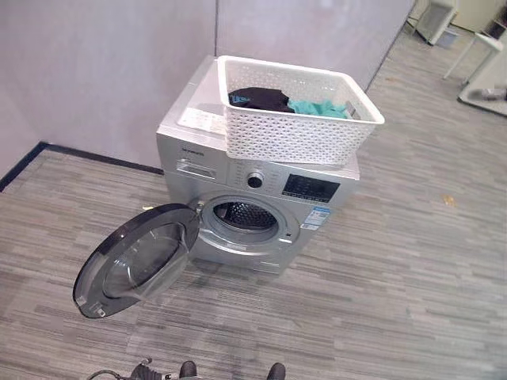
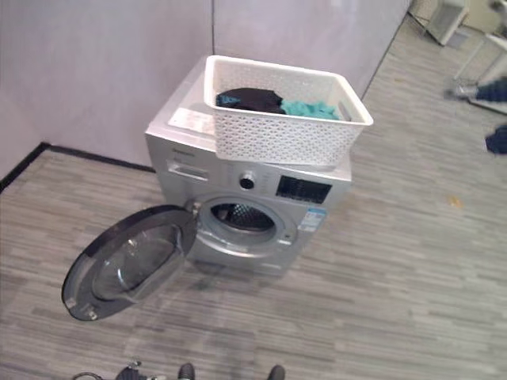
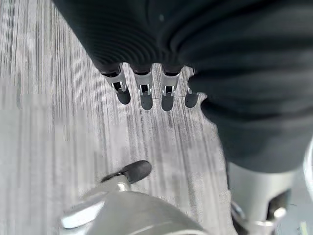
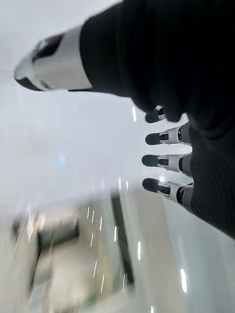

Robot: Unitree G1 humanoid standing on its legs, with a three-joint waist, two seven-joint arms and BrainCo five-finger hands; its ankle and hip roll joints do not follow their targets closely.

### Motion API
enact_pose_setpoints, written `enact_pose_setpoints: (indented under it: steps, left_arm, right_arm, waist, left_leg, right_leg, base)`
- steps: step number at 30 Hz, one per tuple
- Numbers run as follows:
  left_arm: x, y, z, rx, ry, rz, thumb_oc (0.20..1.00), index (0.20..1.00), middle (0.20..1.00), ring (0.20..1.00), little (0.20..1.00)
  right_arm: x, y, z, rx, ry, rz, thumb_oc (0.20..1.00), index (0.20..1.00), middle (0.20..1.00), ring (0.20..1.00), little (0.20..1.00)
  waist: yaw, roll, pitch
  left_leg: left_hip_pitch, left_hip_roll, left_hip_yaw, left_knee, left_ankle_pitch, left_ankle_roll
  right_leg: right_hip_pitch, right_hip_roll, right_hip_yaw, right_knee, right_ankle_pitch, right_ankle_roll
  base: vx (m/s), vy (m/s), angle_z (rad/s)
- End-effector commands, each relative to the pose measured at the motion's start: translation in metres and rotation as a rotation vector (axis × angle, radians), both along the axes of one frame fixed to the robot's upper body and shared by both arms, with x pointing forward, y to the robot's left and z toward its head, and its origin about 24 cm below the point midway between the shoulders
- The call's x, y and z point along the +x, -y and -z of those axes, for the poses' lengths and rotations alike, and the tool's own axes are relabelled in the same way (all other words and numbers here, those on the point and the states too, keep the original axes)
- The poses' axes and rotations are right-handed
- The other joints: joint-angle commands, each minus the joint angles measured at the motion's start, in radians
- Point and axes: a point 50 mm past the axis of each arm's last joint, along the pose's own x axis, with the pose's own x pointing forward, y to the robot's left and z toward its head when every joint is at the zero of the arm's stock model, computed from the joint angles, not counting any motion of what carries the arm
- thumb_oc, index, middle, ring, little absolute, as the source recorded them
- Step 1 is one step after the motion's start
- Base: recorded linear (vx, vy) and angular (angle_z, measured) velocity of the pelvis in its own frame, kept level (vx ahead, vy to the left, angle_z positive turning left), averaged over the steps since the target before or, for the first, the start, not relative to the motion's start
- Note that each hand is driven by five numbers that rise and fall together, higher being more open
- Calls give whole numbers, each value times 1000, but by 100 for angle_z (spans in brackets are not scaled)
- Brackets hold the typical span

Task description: Grab the laundry basket,head to the washer,open it,put in the laundry and shut it.

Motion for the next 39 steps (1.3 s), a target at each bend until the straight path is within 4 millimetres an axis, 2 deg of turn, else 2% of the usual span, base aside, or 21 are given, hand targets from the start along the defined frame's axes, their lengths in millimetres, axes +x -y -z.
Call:
enact_pose_setpoints:
  steps: [1,3,8,11,21,27,32,36,39]
  left_arm:
    - [-12,-11,-1,19,-39,-13,1000,1000,1000,1000,1000]
    - [-12,-18,-4,36,-44,-13,1000,1000,1000,1000,1000]
    - [-6,-23,-6,41,-22,-33,1000,1000,1000,1000,1000]
    - [-6,-24,-7,38,-21,-49,1000,1000,1000,1000,1000]
    - [-1,-26,-8,35,-13,-69,1000,1000,1000,1000,1000]
    - [18,-21,-11,27,47,-64,1000,1000,1000,1000,1000]
    - [35,-18,-15,27,110,-71,1000,1000,1000,1000,1000]
    - [38,-12,-14,15,103,-36,1000,1000,1000,1000,1000]
    - [45,-6,-13,2,103,14,1000,1000,1000,1000,1000]
  right_arm:
    - [2,-6,-19,-8,7,-31,1000,1000,1000,1000,1000]
    - [18,-16,-31,-59,-53,-16,1000,1000,1000,1000,1000]
    - [43,-32,-47,-187,-172,85,1000,1000,1000,1000,1000]
    - [49,-27,-51,-204,-225,167,1000,1000,1000,1000,1000]
    - [52,-19,-63,-292,-267,349,1000,1000,1000,1000,1000]
    - [56,-25,-65,-349,-262,391,1000,1000,1000,1000,1000]
    - [59,-18,-61,-378,-291,463,1000,1000,1000,1000,1000]
    - [58,-12,-62,-376,-325,513,1000,1000,1000,1000,1000]
    - [55,3,-57,-368,-388,585,1000,1000,1000,1000,1000]
  waist:
    - [38,-3,-9]
    - [70,-24,-3]
    - [103,-39,22]
    - [125,-42,42]
    - [151,-33,98]
    - [154,-21,134]
    - [179,-19,158]
    - [190,-21,161]
    - [208,-23,161]
  left_leg:
    - [-22,22,-32,4,-13,-17]
    - [-34,24,-47,7,-10,-22]
    - [-86,17,-95,12,9,-27]
    - [-112,13,-121,12,17,-29]
    - [-187,-11,-157,5,37,-23]
    - [-227,-27,-165,-2,45,-16]
    - [-247,-39,-171,-3,45,-13]
    - [-260,-45,-183,-4,47,-12]
    - [-278,-57,-204,-6,48,-11]
  right_leg:
    - [23,-55,21,60,-12,106]
    - [27,-52,8,58,-13,105]
    - [17,-57,-26,44,1,105]
    - [14,-57,-44,37,8,106]
    - [-32,-74,-60,20,49,116]
    - [-66,-87,-54,13,82,124]
    - [-78,-103,-70,11,114,136]
    - [-79,-111,-79,9,136,136]
    - [-76,-116,-104,7,146,136]
  base:
    - [14,-10,6]
    - [3,-20,25]
    - [-9,-11,37]
    - [7,-2,10]
    - [19,18,15]
    - [17,12,4]
    - [0,0,0]
    - [33,13,0]
    - [82,-4,8]
